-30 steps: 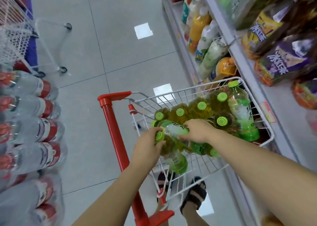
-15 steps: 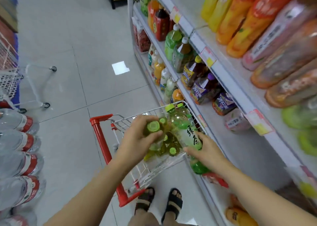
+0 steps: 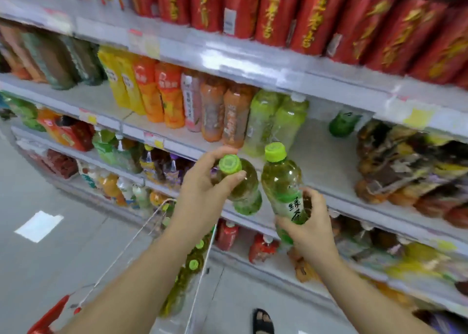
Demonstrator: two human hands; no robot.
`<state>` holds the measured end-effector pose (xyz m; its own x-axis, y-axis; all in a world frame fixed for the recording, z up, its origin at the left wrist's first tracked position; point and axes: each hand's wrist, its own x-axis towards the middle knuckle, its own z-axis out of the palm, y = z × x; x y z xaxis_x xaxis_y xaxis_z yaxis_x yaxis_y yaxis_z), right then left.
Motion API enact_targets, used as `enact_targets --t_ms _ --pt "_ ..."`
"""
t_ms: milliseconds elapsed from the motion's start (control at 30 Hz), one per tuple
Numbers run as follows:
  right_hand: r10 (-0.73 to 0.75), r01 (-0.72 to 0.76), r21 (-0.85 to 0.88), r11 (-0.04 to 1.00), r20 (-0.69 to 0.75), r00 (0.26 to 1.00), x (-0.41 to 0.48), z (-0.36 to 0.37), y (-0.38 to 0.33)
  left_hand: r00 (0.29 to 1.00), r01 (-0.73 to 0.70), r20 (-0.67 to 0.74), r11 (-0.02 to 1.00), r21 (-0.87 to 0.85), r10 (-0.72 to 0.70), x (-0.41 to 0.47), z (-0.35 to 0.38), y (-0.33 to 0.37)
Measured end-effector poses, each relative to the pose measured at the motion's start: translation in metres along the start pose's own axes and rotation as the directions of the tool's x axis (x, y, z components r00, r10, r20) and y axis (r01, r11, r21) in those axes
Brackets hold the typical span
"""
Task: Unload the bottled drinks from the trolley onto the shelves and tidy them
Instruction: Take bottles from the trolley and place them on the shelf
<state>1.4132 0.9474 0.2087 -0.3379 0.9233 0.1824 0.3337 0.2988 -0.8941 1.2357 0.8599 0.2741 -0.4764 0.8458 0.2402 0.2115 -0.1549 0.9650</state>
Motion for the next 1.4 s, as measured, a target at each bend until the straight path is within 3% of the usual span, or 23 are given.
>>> enact_targets --t_ms 133,367,667,967,1167,1300,1400 --pt "-0.006 0.04 0.157 0.987 -0.211 0.977 -0.01 -0.036 0.008 0.99 -0.138 0.008 0.989 -0.051 0.138 0.006 0.046 0.014" --pt "0.002 0.046 0.106 0.993 -0.42 0.908 0.033 -0.075 0.032 0.975 -0.218 -0.051 0.973 -0.074 0.214 0.031 0.123 0.01" --pt "-0.017 0.046 0.058 0.997 -0.418 0.908 0.085 -0.081 0.066 0.991 -0.112 -0.085 0.992 -0.054 0.107 0.068 0.17 -0.019" --pt "0.074 -0.156 -0.154 0.976 -0.436 0.897 0.124 -0.081 0.087 0.999 -0.01 -0.044 0.999 0.032 0.012 0.122 0.197 -0.012" --pt "0.096 -0.192 -0.249 0.949 -0.354 0.93 0.12 -0.08 0.102 0.994 -0.108 0.037 0.989 0.106 0.104 0.142 0.22 -0.033" --pt "0.164 -0.237 -0.217 0.947 -0.309 0.937 0.116 -0.08 0.107 0.985 -0.169 0.068 0.962 0.214 0.158 0.138 0.22 -0.05" --pt "0.184 -0.251 -0.129 0.959 -0.388 0.903 0.107 -0.078 0.097 0.992 -0.067 0.115 0.97 0.234 0.041 0.123 0.217 -0.072"
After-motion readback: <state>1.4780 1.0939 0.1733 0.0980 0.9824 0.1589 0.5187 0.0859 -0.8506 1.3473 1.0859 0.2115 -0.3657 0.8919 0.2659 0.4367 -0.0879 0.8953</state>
